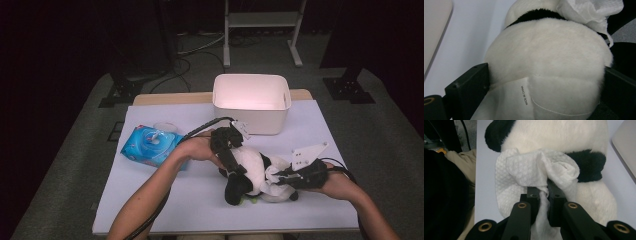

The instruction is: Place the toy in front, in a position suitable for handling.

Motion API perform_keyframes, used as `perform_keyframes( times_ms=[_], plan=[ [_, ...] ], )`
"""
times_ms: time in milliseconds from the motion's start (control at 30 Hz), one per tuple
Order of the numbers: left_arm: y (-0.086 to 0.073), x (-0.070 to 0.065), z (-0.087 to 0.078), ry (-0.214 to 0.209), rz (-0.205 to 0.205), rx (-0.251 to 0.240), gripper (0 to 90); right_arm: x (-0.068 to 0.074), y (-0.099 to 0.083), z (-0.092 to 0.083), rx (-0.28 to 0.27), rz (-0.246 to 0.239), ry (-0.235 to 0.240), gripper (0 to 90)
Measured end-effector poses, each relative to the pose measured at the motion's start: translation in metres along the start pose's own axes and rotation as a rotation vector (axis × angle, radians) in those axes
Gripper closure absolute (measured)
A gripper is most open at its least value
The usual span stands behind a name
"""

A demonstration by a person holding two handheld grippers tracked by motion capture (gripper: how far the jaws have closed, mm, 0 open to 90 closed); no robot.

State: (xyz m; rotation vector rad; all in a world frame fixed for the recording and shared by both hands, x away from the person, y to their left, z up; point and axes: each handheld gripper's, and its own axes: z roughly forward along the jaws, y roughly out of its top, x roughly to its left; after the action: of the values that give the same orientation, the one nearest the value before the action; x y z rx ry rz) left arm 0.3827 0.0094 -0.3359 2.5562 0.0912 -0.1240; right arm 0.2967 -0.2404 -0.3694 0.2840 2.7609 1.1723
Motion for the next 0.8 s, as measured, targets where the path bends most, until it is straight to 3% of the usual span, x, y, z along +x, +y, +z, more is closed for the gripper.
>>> perform_keyframes(
  times_ms=[100,200,467,633,800],
  plan=[
    [-0.006,0.004,0.001,0.006,-0.017,0.013,3.1,-0.001,0.001,0.004,-0.006,0.009,0.010,81.7],
    [-0.017,0.007,0.002,-0.001,-0.059,0.020,3.1,0.000,0.005,0.010,-0.003,0.005,0.021,81.7],
    [-0.042,-0.010,0.004,-0.001,-0.042,-0.024,3.1,0.005,0.013,0.022,0.022,-0.031,0.067,82.1],
    [-0.053,-0.025,0.006,0.042,-0.004,0.010,4.1,0.017,0.026,0.037,0.097,-0.111,0.058,82.7],
    [-0.071,-0.030,0.004,0.043,-0.050,-0.048,5.3,0.022,0.035,0.045,0.133,-0.157,0.048,83.0]
  ],
)
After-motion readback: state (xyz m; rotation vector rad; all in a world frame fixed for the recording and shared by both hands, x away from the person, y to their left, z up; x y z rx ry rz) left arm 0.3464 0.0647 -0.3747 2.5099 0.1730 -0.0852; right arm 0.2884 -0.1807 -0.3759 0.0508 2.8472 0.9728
